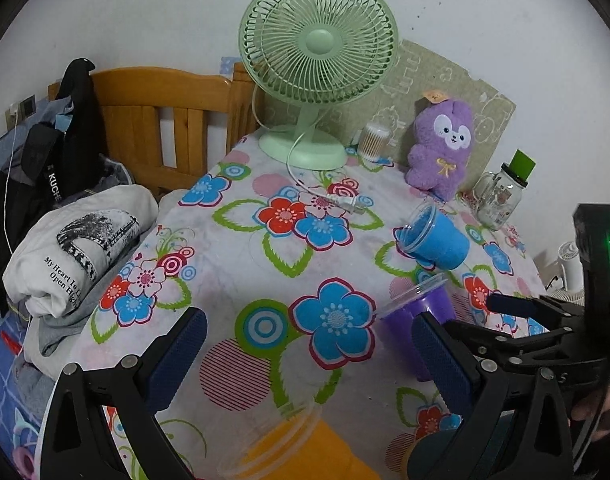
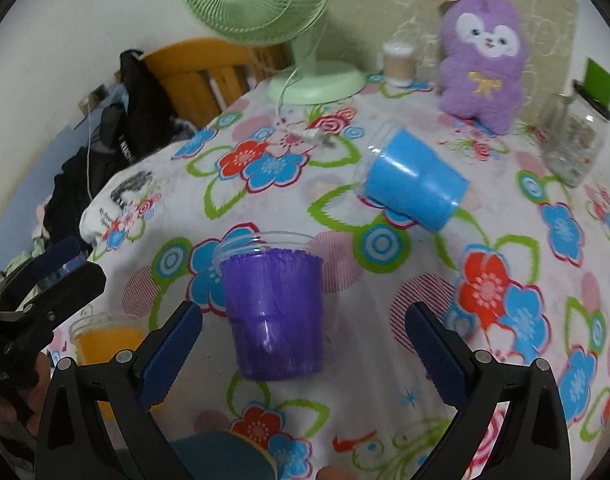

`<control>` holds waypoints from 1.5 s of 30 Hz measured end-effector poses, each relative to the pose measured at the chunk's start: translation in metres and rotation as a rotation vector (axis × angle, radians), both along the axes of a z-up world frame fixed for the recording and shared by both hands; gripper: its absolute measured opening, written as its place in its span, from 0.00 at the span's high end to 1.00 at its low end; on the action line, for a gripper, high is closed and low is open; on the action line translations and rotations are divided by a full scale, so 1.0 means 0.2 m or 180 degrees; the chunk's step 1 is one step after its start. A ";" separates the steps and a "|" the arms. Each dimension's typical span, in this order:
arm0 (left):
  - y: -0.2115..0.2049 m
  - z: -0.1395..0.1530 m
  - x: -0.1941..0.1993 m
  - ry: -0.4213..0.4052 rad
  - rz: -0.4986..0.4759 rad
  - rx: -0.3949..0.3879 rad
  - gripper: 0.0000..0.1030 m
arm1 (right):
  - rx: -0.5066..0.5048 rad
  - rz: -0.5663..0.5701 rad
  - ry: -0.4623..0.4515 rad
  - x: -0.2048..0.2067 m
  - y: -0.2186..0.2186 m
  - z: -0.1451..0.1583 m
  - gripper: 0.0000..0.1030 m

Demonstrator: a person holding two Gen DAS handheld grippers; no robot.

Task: Flip cup upside down
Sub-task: 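Move the right tool to the purple cup and close around it, then lift the purple cup off the table with the right tool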

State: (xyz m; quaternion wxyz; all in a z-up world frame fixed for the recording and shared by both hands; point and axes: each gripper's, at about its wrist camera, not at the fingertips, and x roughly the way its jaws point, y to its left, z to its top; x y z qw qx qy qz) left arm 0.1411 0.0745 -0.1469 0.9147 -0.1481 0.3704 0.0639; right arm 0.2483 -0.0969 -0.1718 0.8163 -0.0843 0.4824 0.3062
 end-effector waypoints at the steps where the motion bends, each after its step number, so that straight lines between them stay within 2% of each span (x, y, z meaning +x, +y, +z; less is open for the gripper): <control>1: 0.00 0.00 0.00 0.0005 0.0001 -0.0001 0.00 | -0.0014 0.0050 0.0012 0.01 0.02 -0.01 0.02; 4: 0.00 -0.01 0.01 0.0024 -0.0004 0.0003 0.00 | -0.0052 0.0146 0.0047 0.04 0.05 -0.05 0.05; 6: -0.01 -0.02 0.01 0.0033 -0.0010 0.0000 0.00 | -0.0096 0.0216 0.0153 0.05 0.08 -0.08 0.20; 8: 0.00 -0.02 0.00 0.0039 -0.0007 0.0005 0.00 | -0.0103 0.0268 0.0229 0.07 0.09 -0.11 0.24; 10: 0.00 -0.02 -0.01 0.0040 -0.0004 0.0008 0.00 | -0.0109 0.0304 0.0300 0.08 0.11 -0.14 0.37; 14: 0.00 0.00 -0.03 0.0029 0.0010 0.0009 0.00 | -0.0132 0.0242 0.0192 0.07 0.10 -0.12 0.37; 21: -0.03 0.08 -0.10 -0.0100 -0.0048 0.0012 0.00 | -0.0033 0.0051 -0.0180 -0.02 0.00 0.08 0.37; 26: -0.11 0.18 -0.21 -0.0268 -0.0172 0.0035 0.00 | 0.0020 -0.0136 -0.0425 -0.16 -0.13 0.26 0.37; 32: -0.23 0.28 -0.36 -0.0456 -0.0357 0.0041 0.00 | 0.0027 -0.0323 -0.0540 -0.36 -0.29 0.38 0.37; 36: -0.35 0.30 -0.48 -0.0570 -0.0581 0.0069 0.00 | 0.0005 -0.0441 -0.0512 -0.52 -0.40 0.36 0.37; 45: -0.59 0.20 -0.72 -0.0708 -0.0995 0.0161 0.00 | -0.0006 -0.0711 -0.0094 -0.76 -0.59 0.09 0.37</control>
